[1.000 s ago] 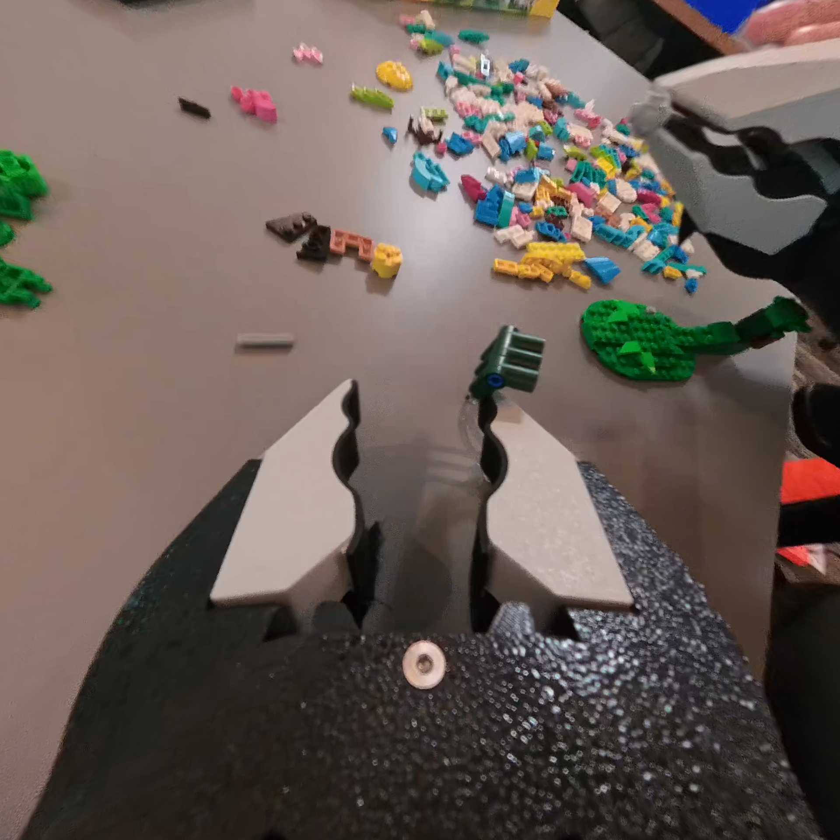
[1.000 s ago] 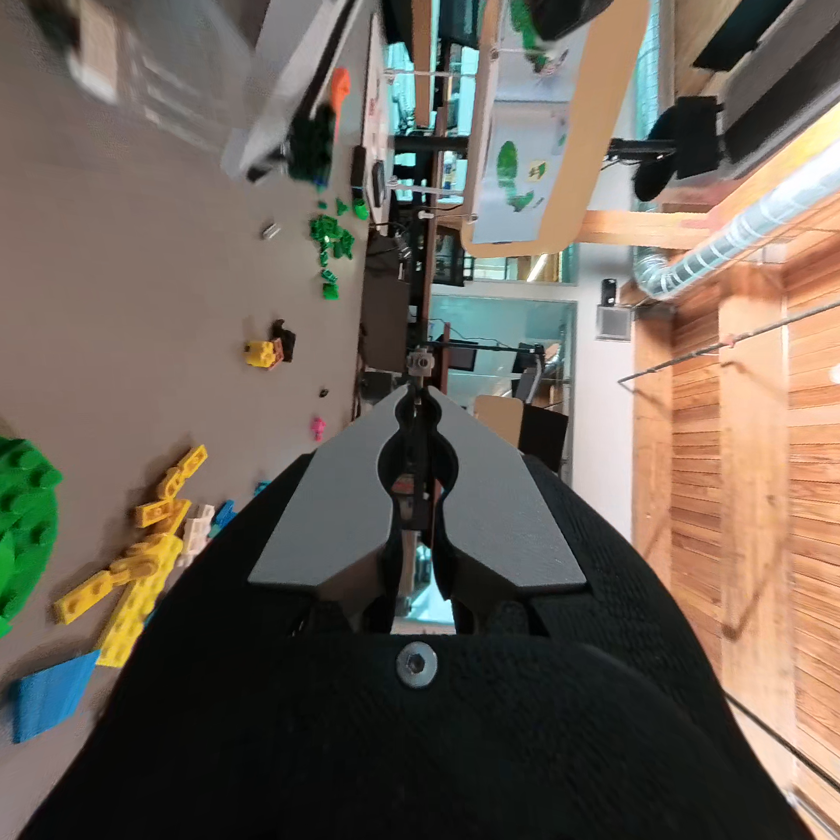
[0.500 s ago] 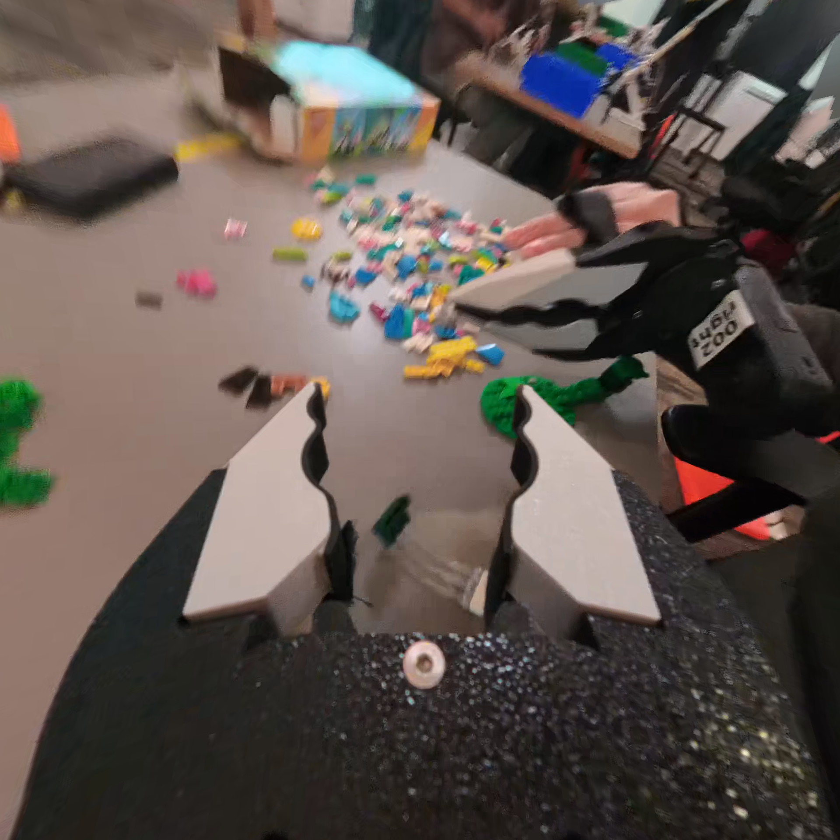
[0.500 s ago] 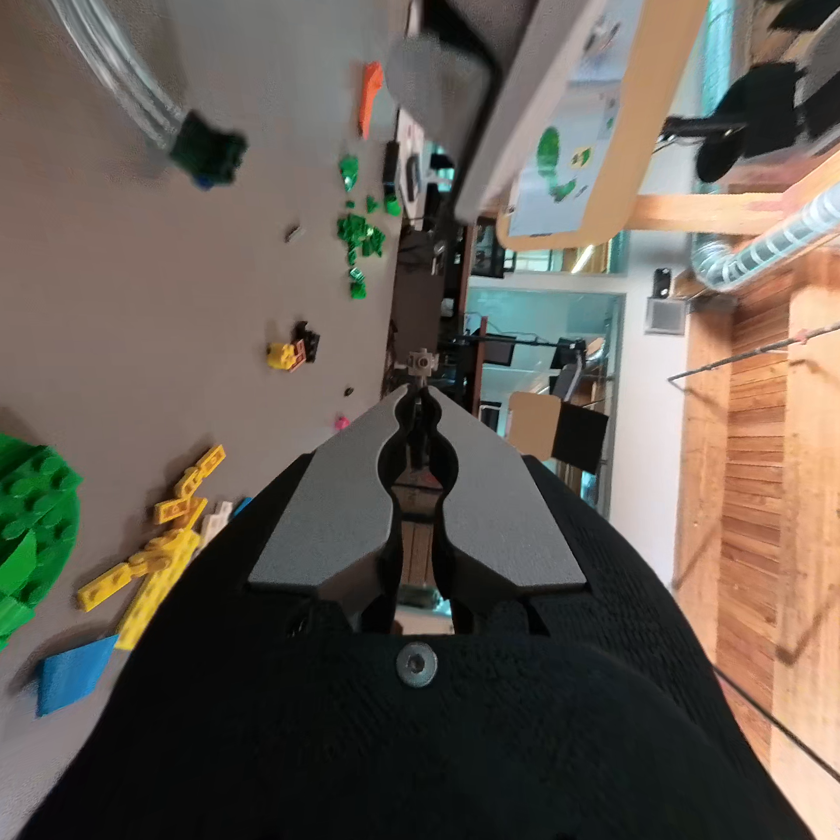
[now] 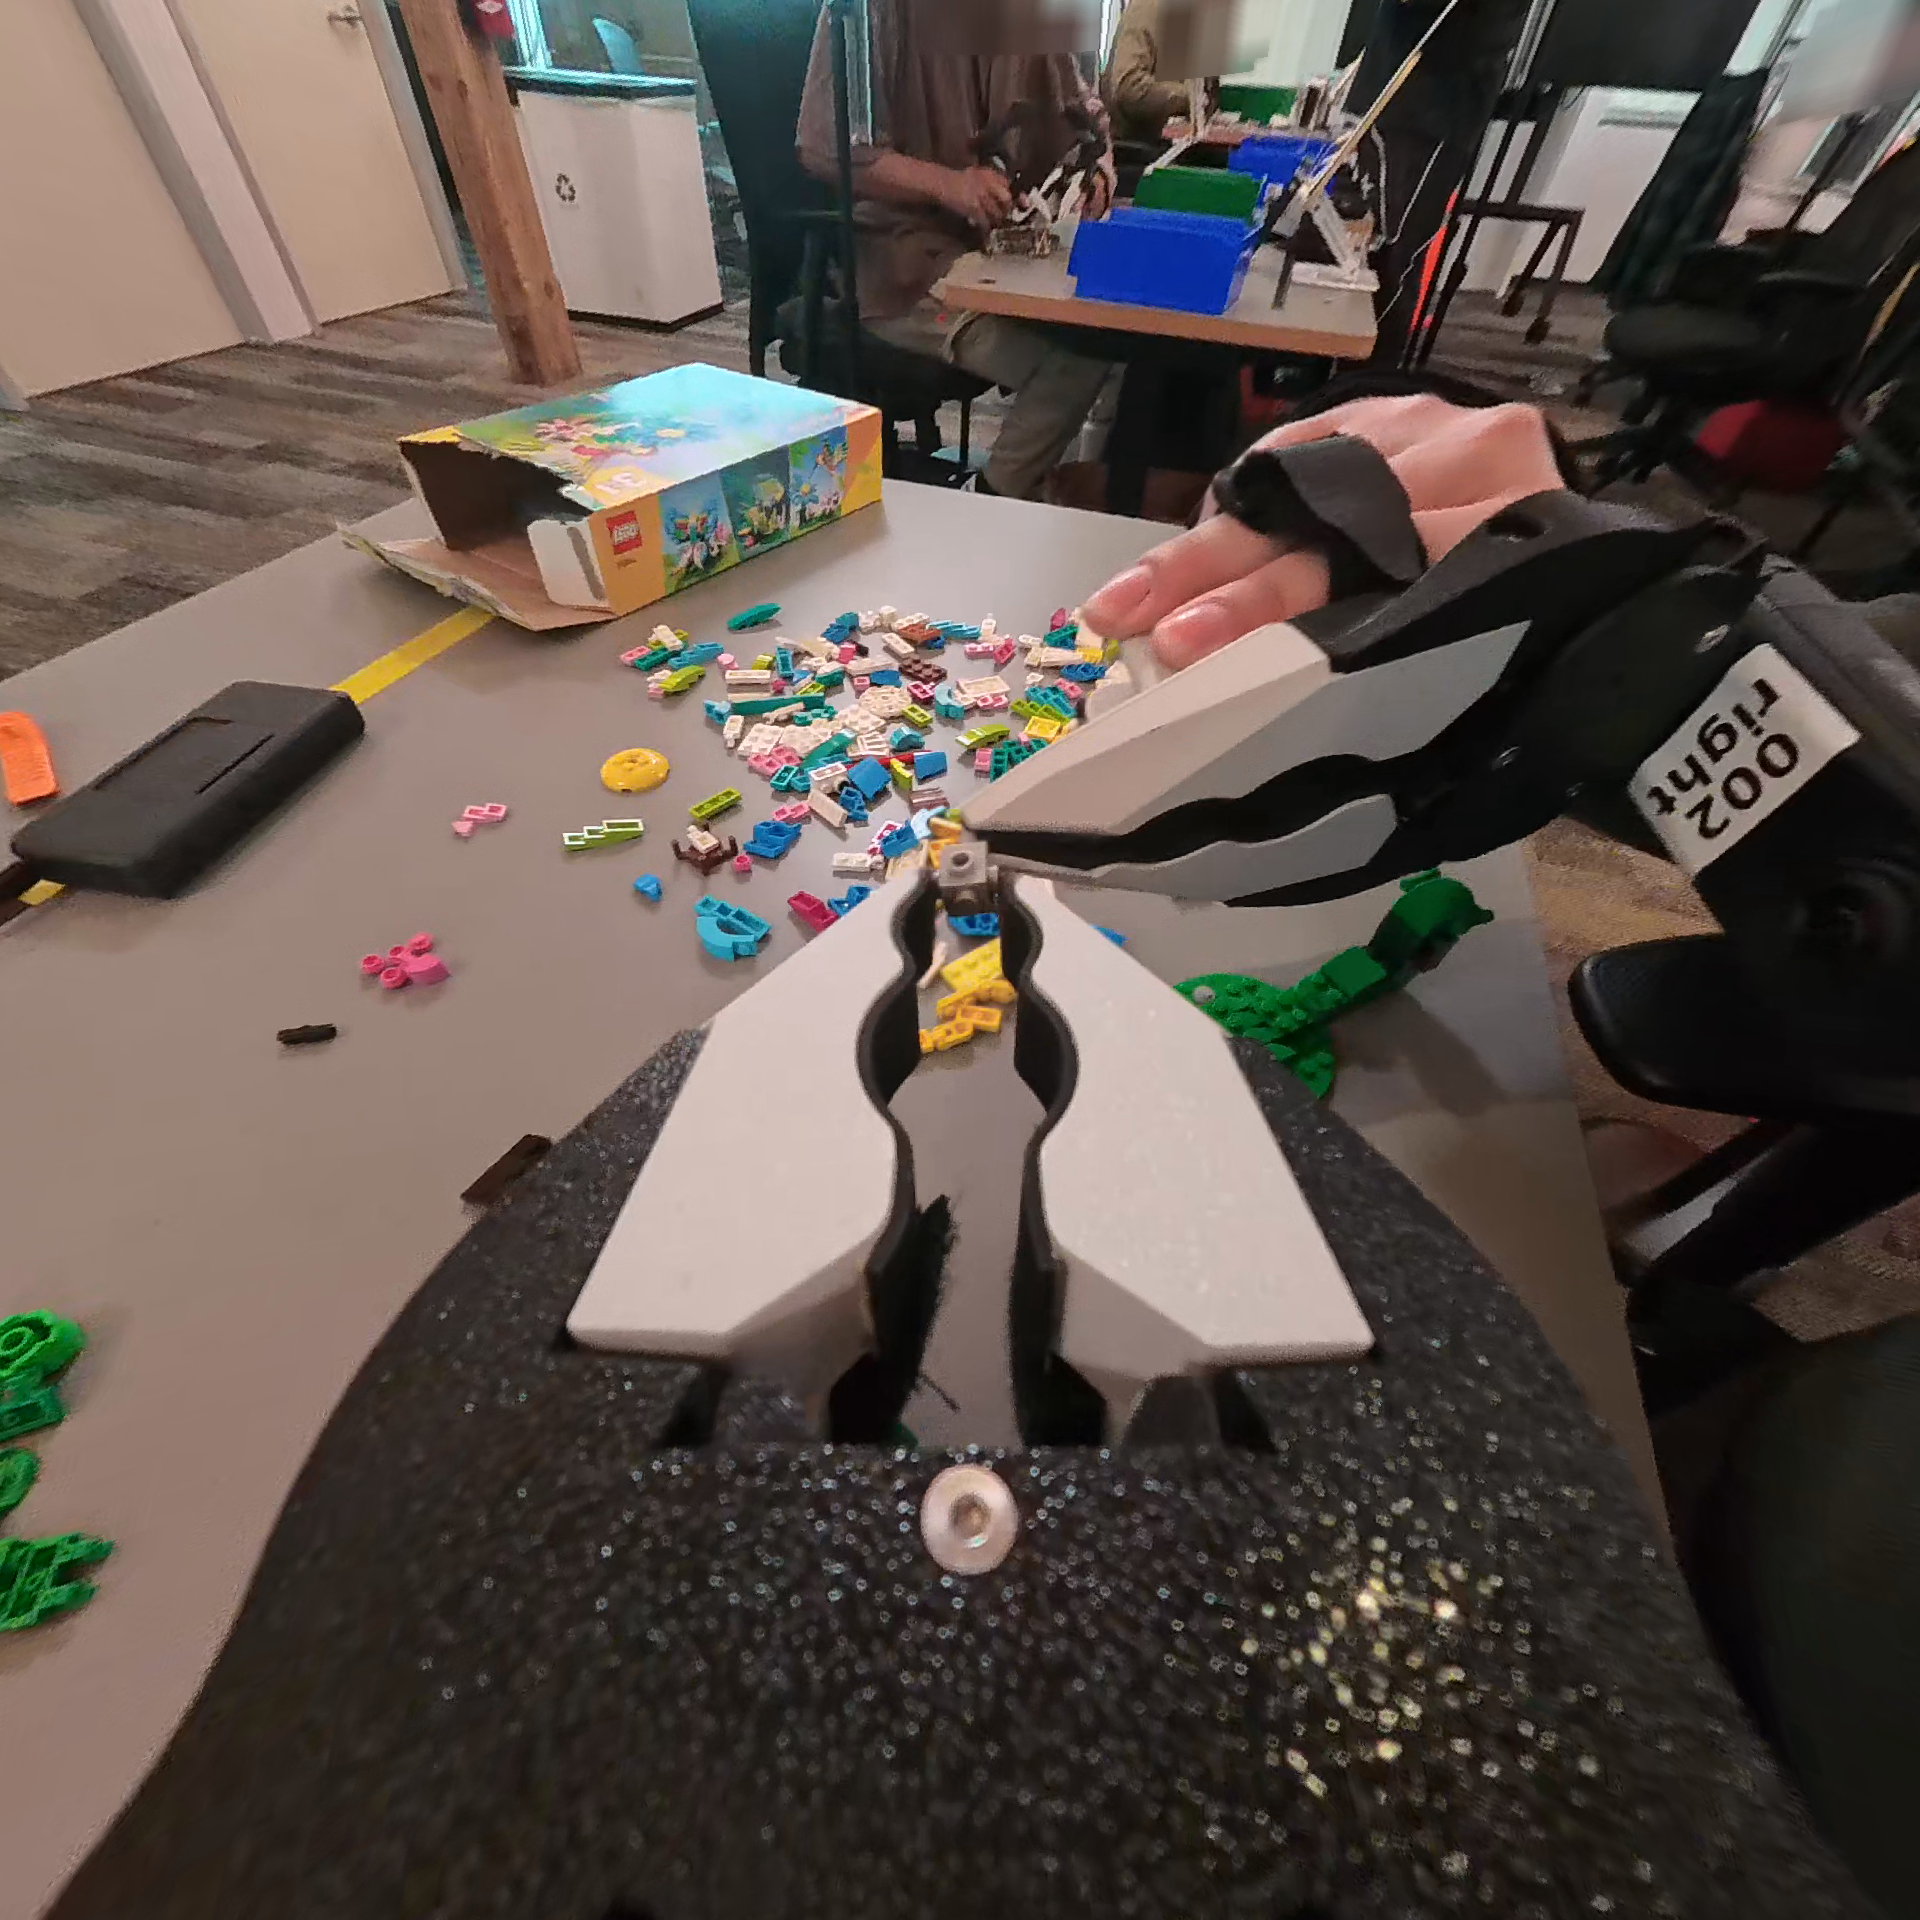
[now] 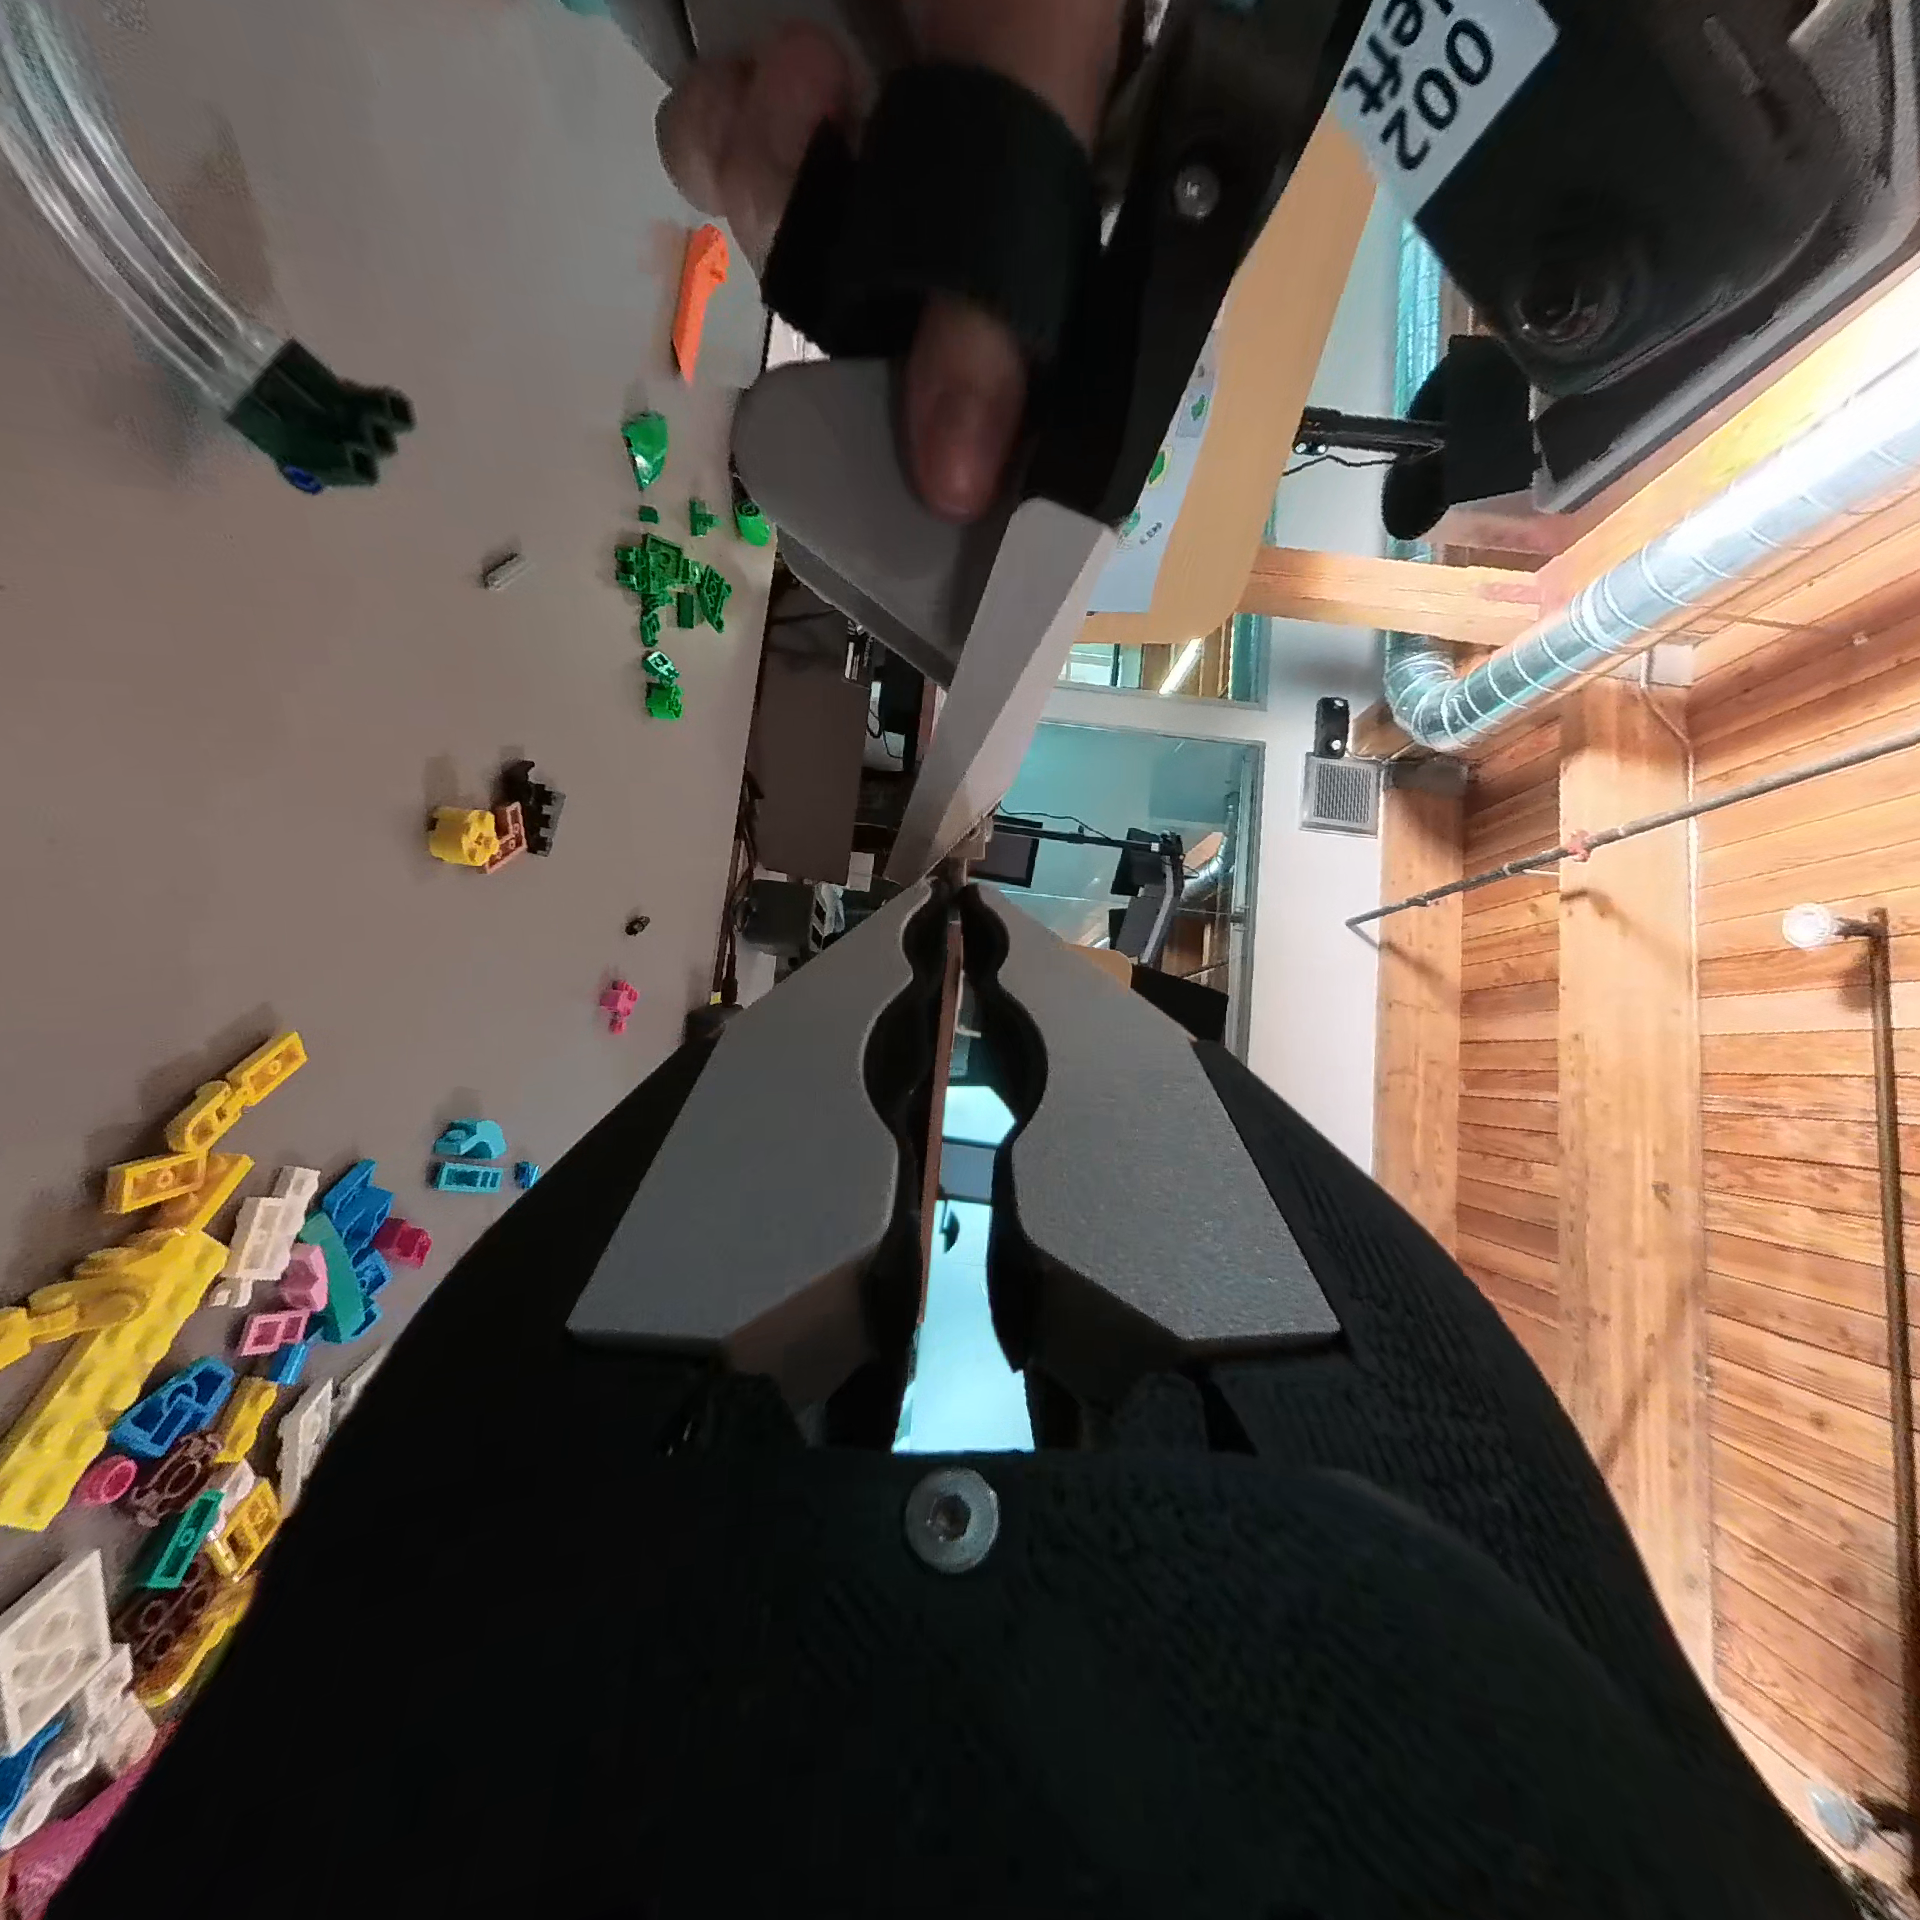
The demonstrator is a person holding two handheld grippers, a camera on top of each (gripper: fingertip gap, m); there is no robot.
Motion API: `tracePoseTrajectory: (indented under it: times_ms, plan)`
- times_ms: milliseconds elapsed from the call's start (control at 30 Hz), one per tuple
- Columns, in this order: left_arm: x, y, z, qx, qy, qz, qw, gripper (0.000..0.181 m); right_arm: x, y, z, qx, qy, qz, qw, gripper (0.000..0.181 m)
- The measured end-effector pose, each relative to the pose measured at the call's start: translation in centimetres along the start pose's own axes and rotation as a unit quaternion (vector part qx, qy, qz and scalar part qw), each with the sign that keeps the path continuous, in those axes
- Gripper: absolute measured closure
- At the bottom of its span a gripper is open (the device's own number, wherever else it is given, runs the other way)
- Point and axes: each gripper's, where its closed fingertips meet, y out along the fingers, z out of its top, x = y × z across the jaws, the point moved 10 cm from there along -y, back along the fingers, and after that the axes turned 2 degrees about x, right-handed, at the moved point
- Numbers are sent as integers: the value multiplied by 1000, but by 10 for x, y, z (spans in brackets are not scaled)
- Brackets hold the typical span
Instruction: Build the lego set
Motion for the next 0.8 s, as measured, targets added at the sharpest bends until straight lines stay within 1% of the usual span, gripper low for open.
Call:
tracePoseTrajectory:
  times_ms: [67,233,500,533,567,600,633,667,700,767,800]
  plan:
    - [-1,0,0,-2,-5,-6,1000,173,-1,0,0,4,6,4,1000,181]
    - [-1,-1,-5,-31,4,-3,1000,173,-8,1,0,10,15,18,1000,180]
    - [-2,-2,-20,-30,-27,-15,999,174,-18,1,3,7,46,36,998,181]
    - [-3,-3,-22,-29,-28,-9,999,173,-21,2,-6,-42,41,52,997,181]
    - [-7,-12,-24,-25,-24,16,999,173,-26,-1,-25,-92,31,68,993,181]
    - [-15,-26,-25,-12,-33,38,999,174,-28,-10,-40,-103,68,67,990,181]
    - [-22,-40,-26,4,-59,44,997,174,-24,-17,-46,-94,126,60,986,181]
    - [-28,-49,-28,13,-77,49,996,174,-20,-19,-45,-90,147,65,983,181]
    - [-32,-51,-30,10,-76,56,995,173,-18,-16,-40,-85,145,74,983,181]
    - [-29,-43,-31,5,-66,49,997,173,-16,-6,-26,-54,159,73,983,181]
    - [-27,-38,-30,1,-58,48,997,173,-15,-2,-23,-52,154,74,984,181]
